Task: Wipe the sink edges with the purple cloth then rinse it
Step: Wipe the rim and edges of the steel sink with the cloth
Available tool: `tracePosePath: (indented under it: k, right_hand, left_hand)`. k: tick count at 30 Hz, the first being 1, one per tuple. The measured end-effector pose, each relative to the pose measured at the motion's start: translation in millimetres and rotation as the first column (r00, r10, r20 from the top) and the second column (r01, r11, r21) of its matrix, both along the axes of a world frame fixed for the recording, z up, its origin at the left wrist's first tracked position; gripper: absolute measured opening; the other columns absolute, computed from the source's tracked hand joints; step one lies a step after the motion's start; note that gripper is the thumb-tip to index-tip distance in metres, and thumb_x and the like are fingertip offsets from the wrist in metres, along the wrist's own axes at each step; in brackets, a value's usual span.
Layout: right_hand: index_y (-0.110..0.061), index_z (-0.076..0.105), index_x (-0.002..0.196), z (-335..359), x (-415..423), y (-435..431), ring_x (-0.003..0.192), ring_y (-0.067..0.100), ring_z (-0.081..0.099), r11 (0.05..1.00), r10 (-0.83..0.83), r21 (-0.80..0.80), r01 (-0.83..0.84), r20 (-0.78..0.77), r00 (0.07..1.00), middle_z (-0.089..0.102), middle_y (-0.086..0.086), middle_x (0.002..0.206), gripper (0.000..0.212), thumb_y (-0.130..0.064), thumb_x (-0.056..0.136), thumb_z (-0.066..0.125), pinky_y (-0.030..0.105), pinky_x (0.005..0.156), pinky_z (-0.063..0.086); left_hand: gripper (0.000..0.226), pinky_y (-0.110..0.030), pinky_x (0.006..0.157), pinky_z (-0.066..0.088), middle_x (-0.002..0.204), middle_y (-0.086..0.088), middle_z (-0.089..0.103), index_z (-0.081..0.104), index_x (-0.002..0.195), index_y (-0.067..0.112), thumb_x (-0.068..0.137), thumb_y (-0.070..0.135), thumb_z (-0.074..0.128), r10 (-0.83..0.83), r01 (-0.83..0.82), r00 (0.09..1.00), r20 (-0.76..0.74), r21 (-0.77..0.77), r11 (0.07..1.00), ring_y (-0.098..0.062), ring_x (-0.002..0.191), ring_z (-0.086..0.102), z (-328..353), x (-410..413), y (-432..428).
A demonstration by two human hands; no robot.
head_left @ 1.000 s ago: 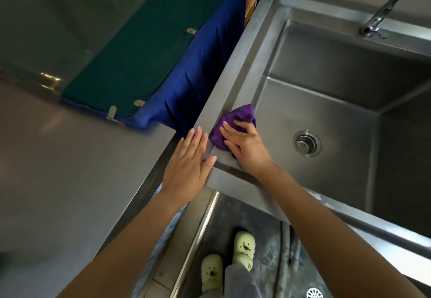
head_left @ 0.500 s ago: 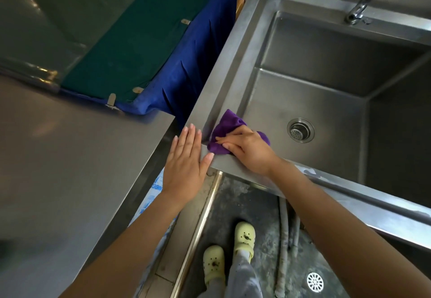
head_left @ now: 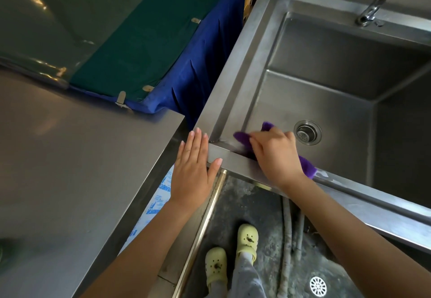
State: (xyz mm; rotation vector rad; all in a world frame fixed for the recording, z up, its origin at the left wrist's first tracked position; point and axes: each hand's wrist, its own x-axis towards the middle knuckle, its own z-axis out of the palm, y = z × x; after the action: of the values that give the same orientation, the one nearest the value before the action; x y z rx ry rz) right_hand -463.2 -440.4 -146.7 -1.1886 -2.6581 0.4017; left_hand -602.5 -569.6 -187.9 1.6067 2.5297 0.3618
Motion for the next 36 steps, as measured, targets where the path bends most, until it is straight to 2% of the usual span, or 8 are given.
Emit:
tracePosePath:
  k: [3,6,9,18,21,27,32,36]
  right_hand:
    - [-0.024,0.066,0.112,2,-36,10,0.104,0.025,0.051,0.974,-0.103,-0.222,0.054,-0.214,0.971,0.07,-0.002,0.107,0.027,-0.026,0.097,0.043,0.033,0.081,0.024]
    - [-0.037,0.053,0.128,-14,-43,14,0.124,0.016,0.036,0.939,0.092,-0.322,-0.125,-0.114,0.989,0.056,-0.014,0.132,0.034,-0.037,0.097,0.04,0.044,0.107,0.015]
    - [-0.037,0.043,0.136,-18,-24,11,0.131,0.011,0.026,0.905,0.211,-0.361,-0.224,-0.077,0.974,0.042,-0.02,0.144,0.039,-0.04,0.098,0.035,0.042,0.113,0.017]
    - [-0.027,0.056,0.128,-16,33,-26,0.111,0.012,0.048,0.968,0.006,-0.248,-0.043,-0.147,0.989,0.064,-0.013,0.121,0.043,-0.044,0.095,0.033,0.026,0.099,0.039]
    - [-0.026,0.06,0.124,-16,63,-26,0.105,0.012,0.049,0.977,-0.071,-0.211,0.037,-0.156,0.985,0.068,-0.01,0.114,0.044,-0.043,0.093,0.033,0.03,0.095,0.044]
    - [-0.023,0.054,0.13,-9,112,-11,0.115,0.015,0.043,0.96,-0.044,-0.279,0.022,-0.073,0.996,0.059,-0.008,0.13,0.041,-0.037,0.095,0.04,0.018,0.101,0.029]
    - [-0.034,0.055,0.128,-8,161,13,0.121,0.02,0.047,0.989,-0.013,-0.141,0.036,0.157,0.988,0.056,-0.015,0.132,0.054,-0.054,0.088,0.024,0.037,0.103,0.03]
    - [-0.023,0.055,0.129,-17,147,4,0.129,0.022,0.047,0.981,-0.038,-0.183,0.061,0.13,0.991,0.057,-0.003,0.134,0.056,-0.047,0.091,0.022,0.04,0.112,0.031]
  left_hand:
    - [0.076,-0.03,0.117,-0.004,0.156,-0.01,0.015,0.018,0.147,0.007,0.093,0.057,-0.003,-0.008,0.008,1.0,-0.006,-0.004,1.0,-0.02,0.145,0.007,1,-1,-1]
    - [0.076,-0.031,0.117,-0.003,0.157,-0.011,0.017,0.019,0.147,0.007,0.094,0.057,-0.003,-0.017,0.016,1.0,-0.011,-0.019,1.0,-0.021,0.145,0.008,2,-1,0]
    - [0.074,-0.031,0.117,-0.002,0.156,-0.013,0.018,0.02,0.147,0.006,0.095,0.055,0.001,-0.019,0.018,0.999,-0.027,-0.031,0.999,-0.022,0.145,0.01,0,-1,-1]
    - [0.081,-0.029,0.116,-0.011,0.157,-0.014,0.012,0.017,0.147,0.006,0.091,0.06,-0.003,-0.027,0.026,1.0,-0.009,-0.062,0.998,-0.021,0.145,0.004,8,3,2]
    - [0.073,-0.036,0.117,0.0,0.155,-0.013,0.021,0.025,0.145,0.009,0.095,0.055,0.0,-0.183,0.179,0.983,-0.032,-0.1,0.979,-0.025,0.144,0.013,14,21,13]
    - [0.079,-0.032,0.118,-0.006,0.156,-0.007,0.022,0.03,0.145,0.013,0.091,0.053,-0.013,-0.37,0.37,0.929,0.011,-0.087,0.925,-0.019,0.146,0.012,11,78,65]
    - [0.078,-0.035,0.118,0.009,0.152,-0.006,0.034,0.036,0.143,0.014,0.088,0.048,-0.007,-0.365,0.356,0.931,-0.023,-0.168,0.919,-0.018,0.143,0.026,7,93,80]
    - [0.077,-0.037,0.117,0.018,0.146,-0.009,0.043,0.043,0.138,0.009,0.09,0.047,-0.003,-0.354,0.34,0.934,-0.04,-0.198,0.919,-0.021,0.138,0.037,6,94,80]
